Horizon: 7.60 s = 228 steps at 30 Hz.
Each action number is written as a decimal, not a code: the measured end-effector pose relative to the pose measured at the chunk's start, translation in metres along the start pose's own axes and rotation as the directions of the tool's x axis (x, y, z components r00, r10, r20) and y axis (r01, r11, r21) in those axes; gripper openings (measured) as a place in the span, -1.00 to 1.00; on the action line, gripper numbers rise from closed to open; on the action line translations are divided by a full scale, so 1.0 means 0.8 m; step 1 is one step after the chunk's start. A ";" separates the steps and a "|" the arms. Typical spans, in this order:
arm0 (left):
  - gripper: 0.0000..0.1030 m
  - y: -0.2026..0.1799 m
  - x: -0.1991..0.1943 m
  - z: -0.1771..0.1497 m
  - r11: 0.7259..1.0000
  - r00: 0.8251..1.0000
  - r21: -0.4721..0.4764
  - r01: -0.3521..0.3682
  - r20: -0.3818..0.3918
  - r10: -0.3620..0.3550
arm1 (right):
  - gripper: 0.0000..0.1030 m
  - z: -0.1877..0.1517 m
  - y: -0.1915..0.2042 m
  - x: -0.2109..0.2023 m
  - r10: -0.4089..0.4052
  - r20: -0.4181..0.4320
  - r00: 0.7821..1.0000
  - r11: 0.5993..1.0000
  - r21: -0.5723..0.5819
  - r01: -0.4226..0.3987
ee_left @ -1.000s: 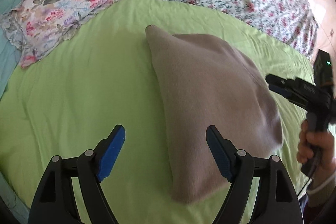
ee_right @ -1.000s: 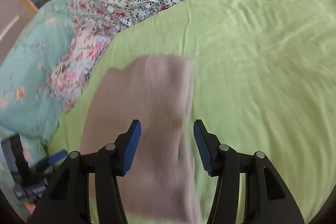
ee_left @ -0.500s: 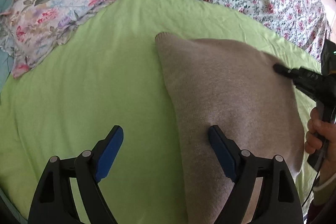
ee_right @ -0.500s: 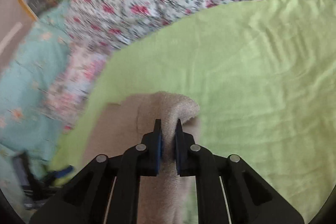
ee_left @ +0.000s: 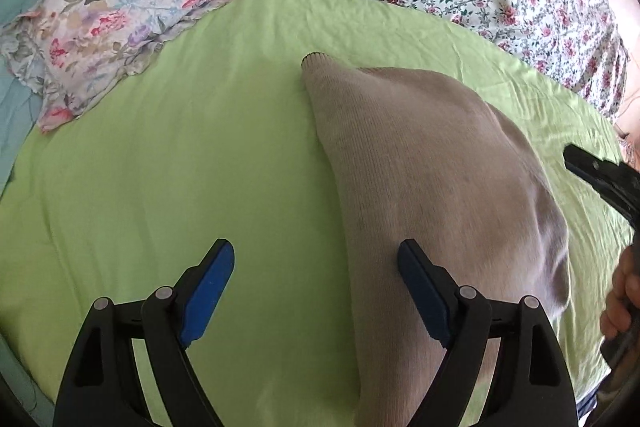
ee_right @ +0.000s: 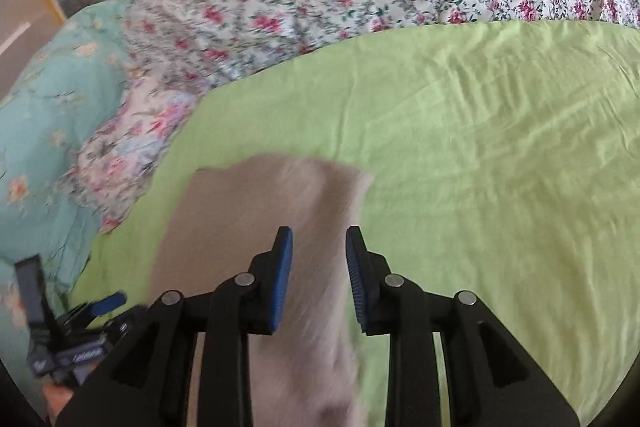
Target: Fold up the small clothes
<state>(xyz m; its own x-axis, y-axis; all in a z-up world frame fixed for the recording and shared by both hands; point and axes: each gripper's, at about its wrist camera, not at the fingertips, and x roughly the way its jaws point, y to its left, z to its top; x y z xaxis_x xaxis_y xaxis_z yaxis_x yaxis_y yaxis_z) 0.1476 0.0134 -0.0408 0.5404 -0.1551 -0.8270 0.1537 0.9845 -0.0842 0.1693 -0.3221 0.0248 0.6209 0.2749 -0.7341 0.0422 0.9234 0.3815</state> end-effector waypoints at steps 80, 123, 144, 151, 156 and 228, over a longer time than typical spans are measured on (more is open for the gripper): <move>0.99 -0.029 -0.071 -0.051 0.977 0.991 0.171 -0.129 0.042 0.124 | 0.99 -0.108 0.086 -0.046 -0.080 -0.188 0.979 0.941 -0.338 0.012; 0.99 -0.039 -0.062 -0.037 0.983 0.994 0.155 -0.102 0.056 0.094 | 0.99 -0.095 0.080 -0.037 -0.152 -0.159 0.976 0.943 -0.319 0.095; 0.99 -0.045 -0.065 -0.027 0.983 0.994 0.155 -0.094 0.063 0.085 | 0.99 -0.088 0.079 -0.041 -0.158 -0.147 0.976 0.944 -0.313 0.106; 0.99 -0.045 -0.063 -0.026 0.984 0.994 0.153 -0.096 0.063 0.087 | 0.99 -0.088 0.080 -0.040 -0.156 -0.146 0.977 0.944 -0.312 0.104; 0.99 -0.044 -0.063 -0.025 0.984 0.994 0.150 -0.092 0.064 0.083 | 0.99 -0.088 0.080 -0.040 -0.156 -0.146 0.977 0.945 -0.310 0.105; 0.99 -0.051 -0.053 -0.011 0.981 0.995 0.168 -0.097 0.045 0.090 | 0.99 -0.073 0.077 -0.032 -0.155 -0.151 0.976 0.941 -0.324 0.100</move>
<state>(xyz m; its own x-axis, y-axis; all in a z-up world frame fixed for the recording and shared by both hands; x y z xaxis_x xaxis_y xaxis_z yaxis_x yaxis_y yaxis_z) 0.1112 -0.0196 -0.0071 0.5889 -0.0691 -0.8052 0.2377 0.9671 0.0909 0.1099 -0.2566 0.0345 0.4812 0.1655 -0.8608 -0.1517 0.9829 0.1042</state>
